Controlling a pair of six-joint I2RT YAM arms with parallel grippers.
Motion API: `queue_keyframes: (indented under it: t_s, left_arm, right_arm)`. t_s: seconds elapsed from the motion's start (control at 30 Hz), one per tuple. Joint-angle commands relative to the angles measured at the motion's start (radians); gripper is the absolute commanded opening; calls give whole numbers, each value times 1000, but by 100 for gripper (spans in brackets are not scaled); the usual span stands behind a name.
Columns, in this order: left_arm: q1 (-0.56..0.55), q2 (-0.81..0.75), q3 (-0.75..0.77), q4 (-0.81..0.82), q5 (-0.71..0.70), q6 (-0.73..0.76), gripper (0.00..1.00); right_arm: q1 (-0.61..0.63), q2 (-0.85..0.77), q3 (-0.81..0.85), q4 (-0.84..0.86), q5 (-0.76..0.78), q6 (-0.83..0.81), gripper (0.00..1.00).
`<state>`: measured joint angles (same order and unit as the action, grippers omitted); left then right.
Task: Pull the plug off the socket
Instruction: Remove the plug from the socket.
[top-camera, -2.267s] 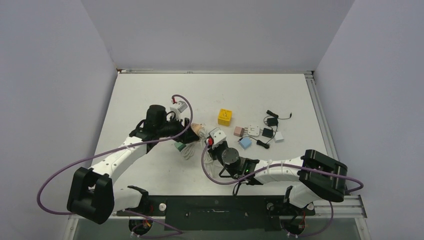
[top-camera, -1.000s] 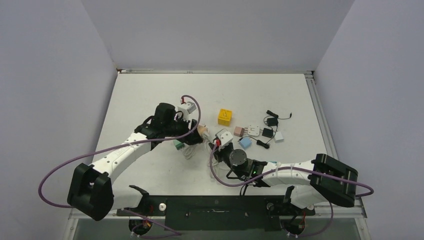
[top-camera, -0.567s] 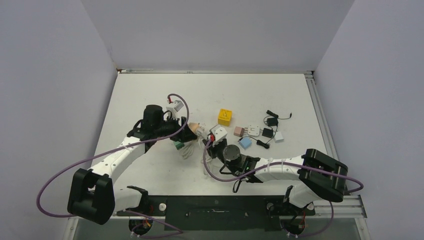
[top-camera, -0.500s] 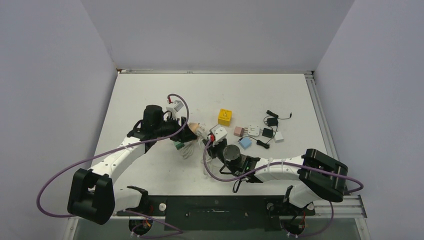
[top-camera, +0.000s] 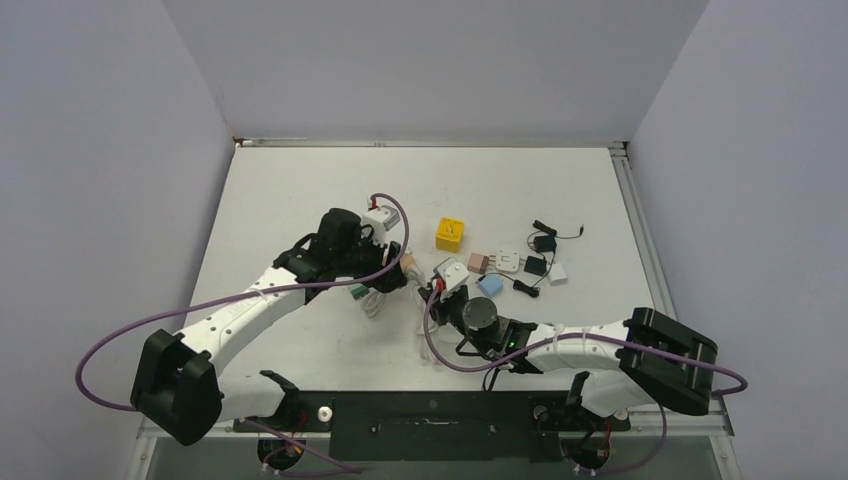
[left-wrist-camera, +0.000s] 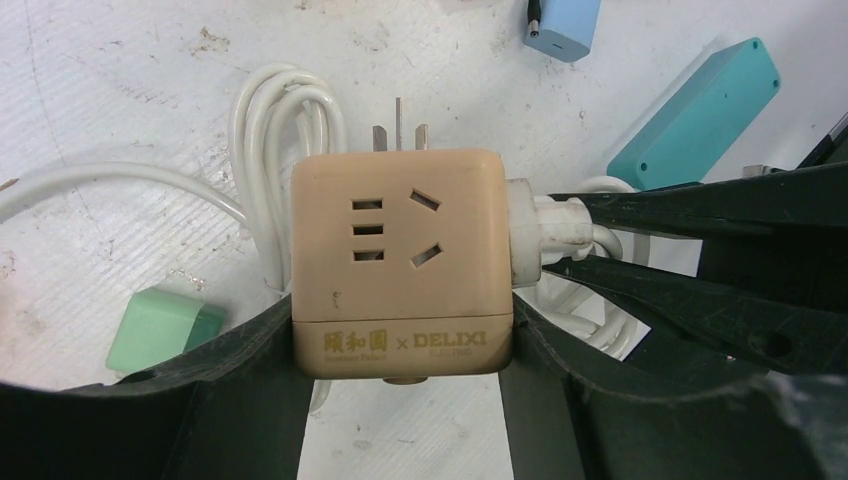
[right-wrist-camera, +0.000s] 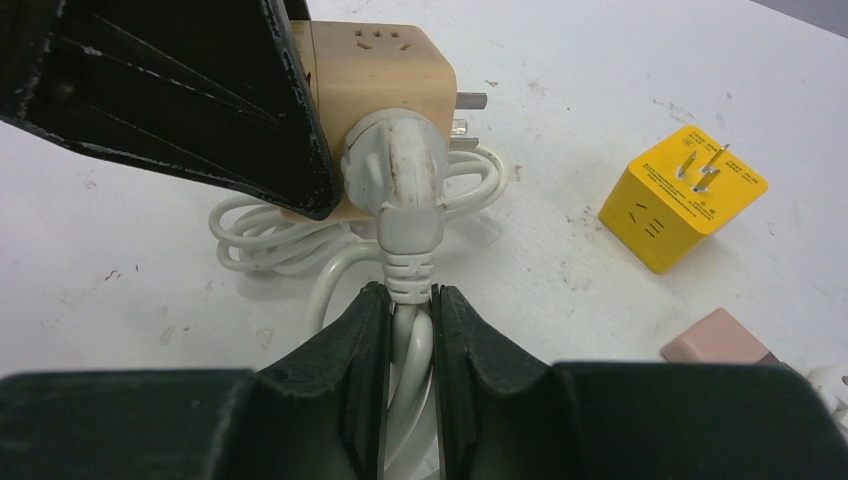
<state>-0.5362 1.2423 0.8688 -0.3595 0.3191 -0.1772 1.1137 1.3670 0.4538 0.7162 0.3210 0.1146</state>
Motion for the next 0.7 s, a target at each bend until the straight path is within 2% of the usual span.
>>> queue_keyframes:
  t_s: [0.0, 0.13, 0.2, 0.43, 0.53, 0.67]
  left_arm:
    - [18, 32, 56, -89, -348, 104, 0]
    - [18, 41, 62, -97, -355, 103, 0]
    - [24, 30, 52, -77, -295, 94, 0]
    - [140, -9, 8, 71, 124, 25, 0]
    - [210, -48, -40, 226, 340, -60, 0]
    - [253, -82, -81, 343, 474, -136, 0]
  right_arm:
    - [-29, -100, -46, 39, 97, -30, 5]
    - [-29, -132, -66, 55, 103, -36, 5]
    - [-29, -123, -62, 51, 104, -36, 5]
    - [-31, -63, -38, 43, 87, -9, 5]
    - [-44, -8, -3, 15, 87, 12, 5]
    - [-66, 94, 59, -46, 72, 49, 5]
